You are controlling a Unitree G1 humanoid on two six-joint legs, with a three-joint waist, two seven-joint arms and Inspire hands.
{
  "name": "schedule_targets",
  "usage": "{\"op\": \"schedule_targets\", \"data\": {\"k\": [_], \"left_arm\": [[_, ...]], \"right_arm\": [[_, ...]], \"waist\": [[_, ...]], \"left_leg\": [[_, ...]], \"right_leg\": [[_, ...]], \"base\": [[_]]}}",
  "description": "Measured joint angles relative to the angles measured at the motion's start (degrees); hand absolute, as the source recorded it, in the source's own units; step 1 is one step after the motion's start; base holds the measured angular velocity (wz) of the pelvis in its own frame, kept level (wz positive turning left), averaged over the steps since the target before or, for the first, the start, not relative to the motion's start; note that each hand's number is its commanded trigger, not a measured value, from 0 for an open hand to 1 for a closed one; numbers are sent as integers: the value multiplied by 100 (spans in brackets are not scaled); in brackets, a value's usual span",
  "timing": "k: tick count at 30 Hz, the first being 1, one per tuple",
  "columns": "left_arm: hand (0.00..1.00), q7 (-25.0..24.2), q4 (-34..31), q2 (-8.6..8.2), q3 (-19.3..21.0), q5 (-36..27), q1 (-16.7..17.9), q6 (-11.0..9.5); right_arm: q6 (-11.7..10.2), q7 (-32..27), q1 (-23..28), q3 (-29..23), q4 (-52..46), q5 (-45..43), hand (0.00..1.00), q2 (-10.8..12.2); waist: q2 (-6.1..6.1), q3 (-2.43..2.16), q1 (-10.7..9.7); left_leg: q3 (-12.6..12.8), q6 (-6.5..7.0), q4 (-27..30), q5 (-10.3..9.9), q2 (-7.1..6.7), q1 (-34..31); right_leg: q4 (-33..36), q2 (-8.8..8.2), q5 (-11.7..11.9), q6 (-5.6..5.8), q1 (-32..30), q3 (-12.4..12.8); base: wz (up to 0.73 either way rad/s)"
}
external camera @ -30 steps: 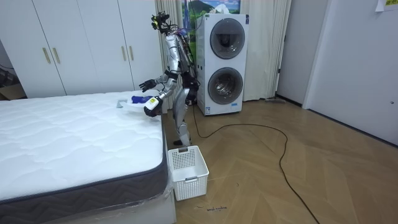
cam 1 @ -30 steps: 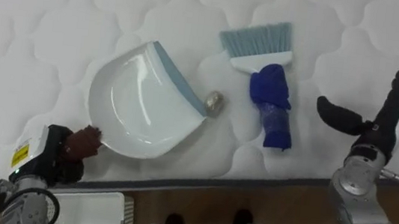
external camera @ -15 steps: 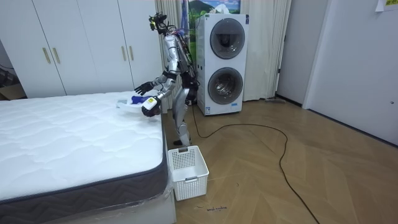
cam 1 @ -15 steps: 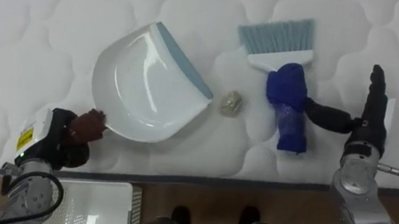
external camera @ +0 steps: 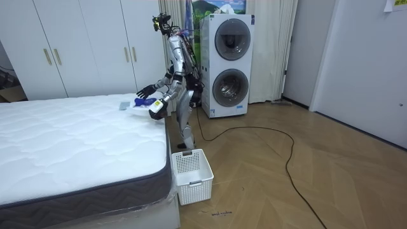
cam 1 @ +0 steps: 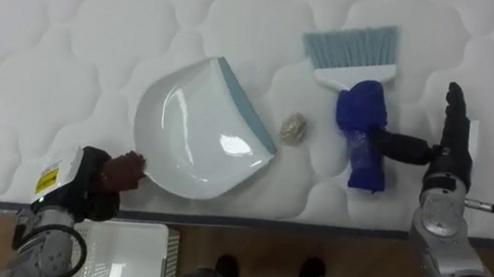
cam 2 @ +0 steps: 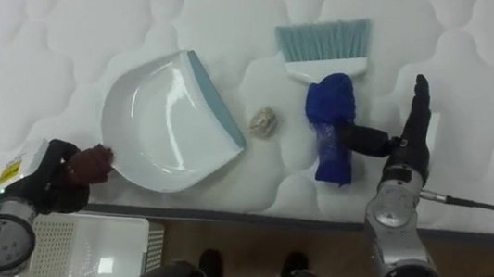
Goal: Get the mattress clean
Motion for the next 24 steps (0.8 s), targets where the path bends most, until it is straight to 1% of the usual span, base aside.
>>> {"op": "schedule_targets", "data": {"k": [4,11,15,19,24], "left_arm": [[100,-33,-76,-9,-17,212,10,23],[100,-120,-110,-39,-18,442,18,40],[100,-335,-32,-136,-18,445,69,184],[100,-490,-31,-138,-41,568,109,307],[100,-494,-41,-145,-201,568,116,357]], "right_arm": [[0,5,-13,128,1,0,0,10],[4,52,-13,127,11,10,0,42],[111,288,-14,124,62,44,0,81],[121,519,-49,127,159,273,0,196],[134,814,-203,123,178,727,0,281]], "waist": [[-1,0,-2],[-2,-1,-9],[-3,-1,-6],[-5,-2,13],[-4,-2,6]], "left_leg": [[-1,0,2,0,0,1],[-7,0,12,0,-3,1],[-8,0,-6,0,-2,54],[-9,-3,-42,-1,13,49],[-9,-4,-66,1,8,49]], "right_leg": [[2,0,-1,0,-1,1],[-3,4,0,0,8,-3],[-23,32,4,4,80,-7],[-77,73,17,2,98,-11],[-100,73,27,0,94,-12]], "base": [[0],[0],[0],[1],[0]]}}
